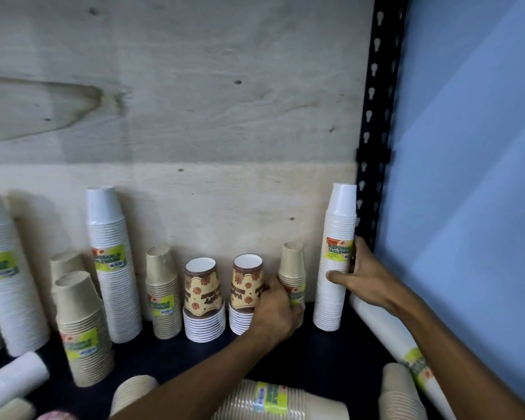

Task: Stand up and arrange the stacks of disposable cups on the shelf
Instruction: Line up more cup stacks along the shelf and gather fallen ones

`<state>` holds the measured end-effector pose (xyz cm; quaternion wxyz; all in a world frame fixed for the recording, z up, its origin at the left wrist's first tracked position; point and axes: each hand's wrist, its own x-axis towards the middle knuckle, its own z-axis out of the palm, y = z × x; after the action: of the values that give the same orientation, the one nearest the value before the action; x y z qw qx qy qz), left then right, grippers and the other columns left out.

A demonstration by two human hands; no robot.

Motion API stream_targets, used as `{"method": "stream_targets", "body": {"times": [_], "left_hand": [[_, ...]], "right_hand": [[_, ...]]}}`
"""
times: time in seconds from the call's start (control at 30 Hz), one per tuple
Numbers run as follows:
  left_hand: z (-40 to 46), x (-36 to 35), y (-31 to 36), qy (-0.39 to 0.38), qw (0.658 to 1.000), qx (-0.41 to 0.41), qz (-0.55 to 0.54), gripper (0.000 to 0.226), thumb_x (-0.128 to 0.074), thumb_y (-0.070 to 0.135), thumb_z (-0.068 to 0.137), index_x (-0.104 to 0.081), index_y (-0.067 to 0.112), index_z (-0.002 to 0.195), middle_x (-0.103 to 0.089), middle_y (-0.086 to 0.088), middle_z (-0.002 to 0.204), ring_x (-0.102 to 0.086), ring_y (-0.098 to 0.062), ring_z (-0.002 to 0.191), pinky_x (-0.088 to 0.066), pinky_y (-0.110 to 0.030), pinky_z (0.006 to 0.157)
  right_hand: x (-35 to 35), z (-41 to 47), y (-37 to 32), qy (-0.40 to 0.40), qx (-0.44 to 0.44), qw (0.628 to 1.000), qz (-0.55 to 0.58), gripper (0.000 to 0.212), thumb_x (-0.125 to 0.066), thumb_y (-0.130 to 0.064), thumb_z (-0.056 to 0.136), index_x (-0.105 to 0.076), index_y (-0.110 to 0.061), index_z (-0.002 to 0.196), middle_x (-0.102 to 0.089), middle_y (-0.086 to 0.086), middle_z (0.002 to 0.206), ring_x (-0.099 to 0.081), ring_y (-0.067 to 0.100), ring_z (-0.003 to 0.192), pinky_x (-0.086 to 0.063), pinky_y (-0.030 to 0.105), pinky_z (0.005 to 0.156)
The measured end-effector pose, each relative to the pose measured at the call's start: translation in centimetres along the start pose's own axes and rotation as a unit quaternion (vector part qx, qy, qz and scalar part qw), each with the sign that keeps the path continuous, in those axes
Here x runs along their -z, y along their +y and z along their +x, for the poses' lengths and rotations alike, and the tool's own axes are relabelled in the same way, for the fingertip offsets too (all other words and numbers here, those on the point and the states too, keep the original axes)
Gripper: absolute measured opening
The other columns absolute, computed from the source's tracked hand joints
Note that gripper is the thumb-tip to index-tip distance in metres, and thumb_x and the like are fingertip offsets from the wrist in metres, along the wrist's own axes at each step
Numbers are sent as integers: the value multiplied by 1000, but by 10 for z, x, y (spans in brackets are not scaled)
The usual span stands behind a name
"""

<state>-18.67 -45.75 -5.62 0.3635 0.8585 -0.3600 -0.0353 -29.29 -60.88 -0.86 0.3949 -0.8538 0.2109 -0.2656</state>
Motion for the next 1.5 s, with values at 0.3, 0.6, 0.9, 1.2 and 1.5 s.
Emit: {"method": "stream_targets", "body": {"times": [0.3,0.6,0.9,1.2,1.5], "left_hand": [[5,-6,-1,-7,1000,14,15,51,-63,37,91,-43,5,126,-62,-15,126,-60,-32,115,-47,-34,93],[6,-9,-5,-8,1000,19,2,49,-65,38,90,-50,7,125,-61,-13,128,-58,-30,118,-47,-35,97],[7,-11,-3,-3,999,23,28,50,-66,38,90,-51,6,125,-61,-12,128,-58,-30,118,-46,-34,96],[3,-14,-1,-5,999,32,34,51,-66,41,88,-50,6,122,-61,-14,125,-58,-32,116,-48,-37,97],[2,-17,-6,-10,997,22,78,46,-65,30,91,-48,3,125,-59,-15,130,-56,-33,120,-45,-35,98]], "right_hand": [[-14,-7,16,-96,-31,994,-32,67,-74,-2,80,-40,-31,131,-60,-2,127,-59,18,117,-50,47,102],[-22,3,31,-51,-31,997,-53,68,-72,-15,85,-37,-21,142,-55,-2,137,-55,17,124,-42,43,111],[-24,-3,29,-30,-41,997,-64,66,-71,-20,89,-37,-18,145,-56,0,139,-57,18,123,-44,36,108],[-28,-3,32,-14,-38,998,-56,62,-70,-20,89,-41,-16,143,-58,1,139,-58,19,124,-44,37,108],[-31,-1,36,-24,-47,998,-30,63,-67,-19,92,-36,-20,147,-56,-2,141,-56,16,126,-41,40,112]]}}
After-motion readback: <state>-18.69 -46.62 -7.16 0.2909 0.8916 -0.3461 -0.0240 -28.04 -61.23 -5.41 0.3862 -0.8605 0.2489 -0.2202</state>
